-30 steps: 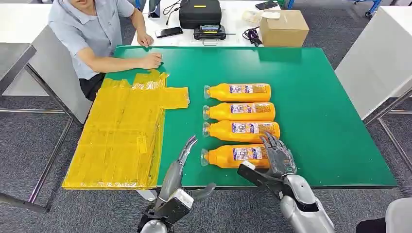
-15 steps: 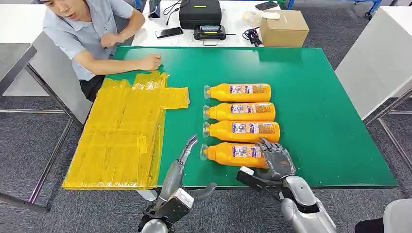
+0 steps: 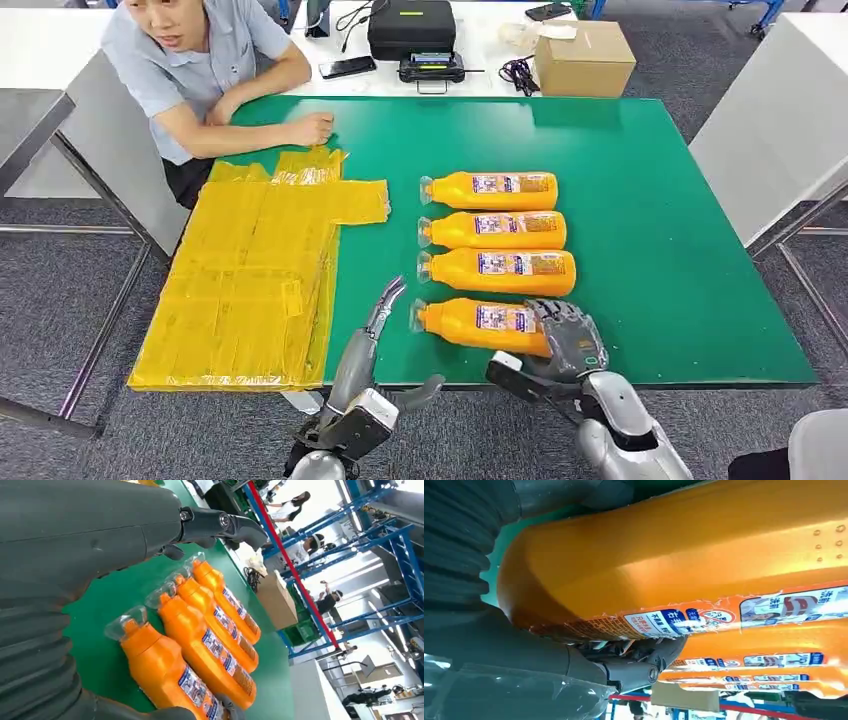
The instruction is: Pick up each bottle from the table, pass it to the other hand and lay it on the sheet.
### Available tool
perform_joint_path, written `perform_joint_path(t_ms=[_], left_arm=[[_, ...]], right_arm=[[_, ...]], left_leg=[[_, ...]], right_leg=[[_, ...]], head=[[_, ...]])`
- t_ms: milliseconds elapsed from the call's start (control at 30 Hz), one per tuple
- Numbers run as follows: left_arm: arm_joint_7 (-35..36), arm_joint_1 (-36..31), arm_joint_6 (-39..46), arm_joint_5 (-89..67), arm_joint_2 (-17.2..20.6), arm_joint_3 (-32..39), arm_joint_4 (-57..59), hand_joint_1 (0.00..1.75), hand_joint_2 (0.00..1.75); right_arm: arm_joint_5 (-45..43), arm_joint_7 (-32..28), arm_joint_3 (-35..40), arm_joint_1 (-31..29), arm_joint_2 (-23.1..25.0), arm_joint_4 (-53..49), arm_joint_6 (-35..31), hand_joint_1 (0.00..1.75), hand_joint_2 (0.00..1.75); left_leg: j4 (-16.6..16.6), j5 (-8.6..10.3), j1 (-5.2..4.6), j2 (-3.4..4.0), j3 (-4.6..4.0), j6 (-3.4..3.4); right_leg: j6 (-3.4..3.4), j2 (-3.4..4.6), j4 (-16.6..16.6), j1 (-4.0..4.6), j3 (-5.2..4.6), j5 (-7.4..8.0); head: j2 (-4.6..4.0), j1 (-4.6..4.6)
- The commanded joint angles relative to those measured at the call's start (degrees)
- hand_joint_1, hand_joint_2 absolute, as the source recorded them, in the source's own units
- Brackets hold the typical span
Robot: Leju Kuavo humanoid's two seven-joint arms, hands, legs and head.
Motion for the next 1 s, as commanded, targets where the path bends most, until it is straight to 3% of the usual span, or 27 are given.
perform_joint_path(t_ms=[33, 100, 233, 333, 467, 1000], left_arm=[[0.23, -1.2, 0.11, -0.03, 0.55, -0.39, 2.66, 0.0, 1.75], [0.19, -1.26, 0.24, 0.08, 0.49, -0.28, 2.84, 0.0, 1.75], [-3.7, -0.77, 2.47, 6.65, -1.12, 2.57, 2.69, 0.0, 1.75], [-2.8, -0.79, -3.76, 20.18, -1.8, 5.11, 3.22, 0.0, 1.75], [-4.37, 0.55, -6.07, 29.25, -1.29, 6.68, 2.39, 0.0, 1.75], [-8.89, 2.99, -4.64, 34.61, -0.73, 7.13, -2.36, 0.0, 1.75]], right_arm=[[-2.29, -0.57, 0.53, 0.76, 0.74, 3.44, 1.43, 1.75, 1.75], [-4.09, -1.01, -0.46, 1.08, 1.1, 4.11, 2.02, 1.75, 1.75], [-15.92, -6.6, -4.76, 2.85, 2.15, 3.96, 5.29, 1.75, 1.75], [-21.43, -9.54, -6.8, 3.95, 3.79, 0.15, 6.01, 1.75, 1.75], [-24.13, -9.54, -7.93, 3.06, 5.46, -2.94, 5.79, 1.75, 1.75], [-28.11, -11.0, -10.04, 1.59, 6.67, -2.9, 5.83, 1.75, 1.75]], left_leg=[[-0.05, -0.04, 0.06, -0.04, 0.17, -0.09], [-0.05, -0.05, 0.08, -0.03, 0.18, -0.11], [-0.08, -0.11, 0.16, -0.09, 0.35, -0.19], [-0.06, -0.1, 0.13, -0.06, 0.36, -0.16], [-0.04, -0.08, 0.07, 0.11, 0.37, -0.11], [-0.01, -0.08, 0.05, 0.14, 0.18, -0.12]], right_leg=[[-0.11, -0.07, -0.08, 0.07, 0.2, -0.05], [-0.13, -0.06, -0.08, 0.09, 0.22, -0.05], [-0.22, -0.14, -0.15, 0.17, 0.43, -0.12], [-0.19, -0.13, -0.11, 0.15, 0.4, -0.11], [-0.13, 0.05, -0.06, 0.08, 0.33, -0.03], [-0.15, 0.1, -0.01, 0.06, 0.19, -0.04]], head=[[0.0, 0.0], [0.0, 0.0], [0.0, 0.0], [0.0, 0.0], [0.0, 0.0], [0.0, 0.0]])
